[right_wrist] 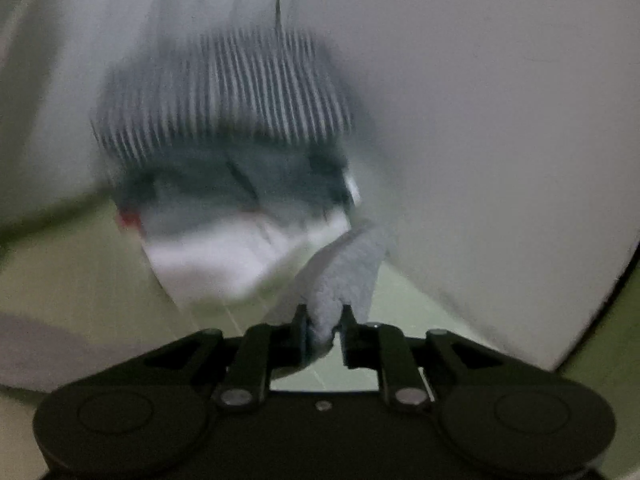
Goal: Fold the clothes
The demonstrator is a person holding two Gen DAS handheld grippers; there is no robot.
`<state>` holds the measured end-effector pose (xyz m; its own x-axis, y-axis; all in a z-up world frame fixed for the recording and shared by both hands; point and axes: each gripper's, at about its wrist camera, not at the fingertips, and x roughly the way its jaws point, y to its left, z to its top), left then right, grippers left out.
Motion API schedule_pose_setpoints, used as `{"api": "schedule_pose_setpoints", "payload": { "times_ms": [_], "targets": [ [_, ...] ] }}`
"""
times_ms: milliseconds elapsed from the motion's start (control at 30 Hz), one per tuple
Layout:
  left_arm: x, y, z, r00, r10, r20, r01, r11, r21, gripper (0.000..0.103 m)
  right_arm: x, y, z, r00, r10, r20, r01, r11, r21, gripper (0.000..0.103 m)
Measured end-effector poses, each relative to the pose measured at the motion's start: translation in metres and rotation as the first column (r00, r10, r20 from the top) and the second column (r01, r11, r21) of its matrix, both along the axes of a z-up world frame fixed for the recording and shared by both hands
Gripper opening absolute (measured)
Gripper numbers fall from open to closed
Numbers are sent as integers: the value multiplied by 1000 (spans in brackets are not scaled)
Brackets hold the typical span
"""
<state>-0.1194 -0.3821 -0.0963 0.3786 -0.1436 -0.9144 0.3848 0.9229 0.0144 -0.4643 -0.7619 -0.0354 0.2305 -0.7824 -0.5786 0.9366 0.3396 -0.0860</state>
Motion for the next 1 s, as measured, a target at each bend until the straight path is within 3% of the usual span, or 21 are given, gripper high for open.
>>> {"api": "schedule_pose_setpoints", "payload": {
  "times_ms": [67, 133, 200, 233, 433, 533, 633, 1000],
  "targets": [
    [0, 0, 1, 1000, -9, 0, 9, 1000, -2, 103, 4, -5, -21, 996, -10, -83, 15, 998, 67, 22],
    [1, 2, 1, 1000, -22, -3, 22, 1000, -4, 103, 7, -3, -33, 990, -20, -141, 33, 995, 90, 43],
    [2, 4, 1, 999, -42, -11, 41, 999, -5, 103, 10, 1, -34, 984, -52, -172, 65, 995, 75, 55],
    [2, 3, 1, 999, -49, -15, 49, 999, -5, 103, 11, 3, -32, 982, -56, -179, 69, 996, 65, 64],
    [5, 19, 12, 999, -33, 0, 33, 998, -62, 103, 33, 18, -23, 983, -22, -183, 26, 999, 22, 85],
    [9, 35, 23, 999, -5, 45, 9, 997, -78, 103, 54, 38, -18, 980, 22, -200, -19, 1000, 16, 92],
    [15, 57, 33, 996, 37, 79, -30, 995, -92, 103, 78, 65, -18, 973, 81, -215, -78, 997, 20, 94],
    [66, 183, 38, 968, 240, 75, -230, 965, -123, 103, 172, 181, -35, 929, 335, -156, -309, 936, 170, 98]
  ]
}}
